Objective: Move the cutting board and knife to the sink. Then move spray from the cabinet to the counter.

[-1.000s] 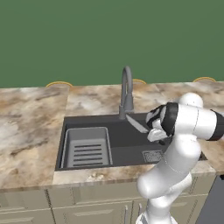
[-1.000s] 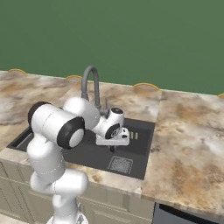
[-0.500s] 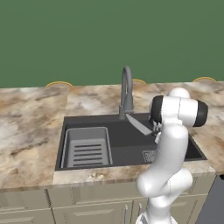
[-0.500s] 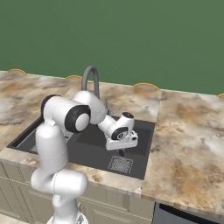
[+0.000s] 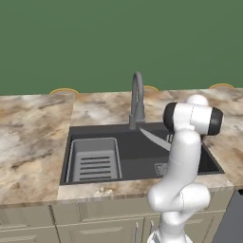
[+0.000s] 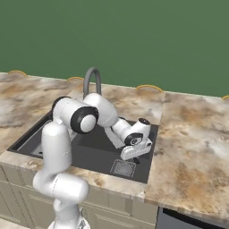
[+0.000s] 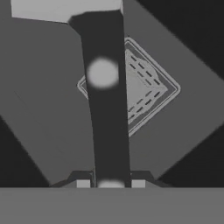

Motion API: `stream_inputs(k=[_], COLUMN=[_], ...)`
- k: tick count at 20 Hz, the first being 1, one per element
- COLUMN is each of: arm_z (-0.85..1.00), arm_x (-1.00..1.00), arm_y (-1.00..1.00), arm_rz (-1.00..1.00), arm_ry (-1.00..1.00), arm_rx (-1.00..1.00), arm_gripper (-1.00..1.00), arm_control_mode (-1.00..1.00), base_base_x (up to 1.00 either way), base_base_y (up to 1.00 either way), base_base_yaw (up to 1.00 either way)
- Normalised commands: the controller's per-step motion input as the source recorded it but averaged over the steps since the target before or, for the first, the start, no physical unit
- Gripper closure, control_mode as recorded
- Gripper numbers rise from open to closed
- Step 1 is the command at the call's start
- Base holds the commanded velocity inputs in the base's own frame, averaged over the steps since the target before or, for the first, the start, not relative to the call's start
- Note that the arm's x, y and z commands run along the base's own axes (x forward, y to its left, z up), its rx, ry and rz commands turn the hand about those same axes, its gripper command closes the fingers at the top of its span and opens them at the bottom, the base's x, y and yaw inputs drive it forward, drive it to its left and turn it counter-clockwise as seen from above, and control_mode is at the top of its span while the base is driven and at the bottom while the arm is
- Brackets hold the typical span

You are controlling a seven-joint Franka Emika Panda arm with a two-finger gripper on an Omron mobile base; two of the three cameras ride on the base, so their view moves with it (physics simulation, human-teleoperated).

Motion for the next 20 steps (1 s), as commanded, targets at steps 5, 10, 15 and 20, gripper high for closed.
stream_inputs(k=[5, 10, 15, 20], arm_z=[-0.06, -0.05, -0.19, -0.33], arm_x=[-0.17, 0.0, 0.0, 0.05], arm_y=[-0.18, 0.12, 0.02, 0.0], arm_rz=[0.18, 0.23, 0.26, 0.19], arm_ry=[0.0, 0.06, 0.06, 0.05], arm_rx=[0.0, 0.0, 0.0, 0.0], arm_gripper=[1.0, 1.0, 1.0, 1.0], arm_control_mode=[-1.0, -1.0, -1.0, -1.0], base_base_x=[0.0, 0.0, 0.0, 0.0], base_base_y=[0.0, 0.0, 0.0, 0.0], base_base_yaw=[0.0, 0.0, 0.0, 0.0])
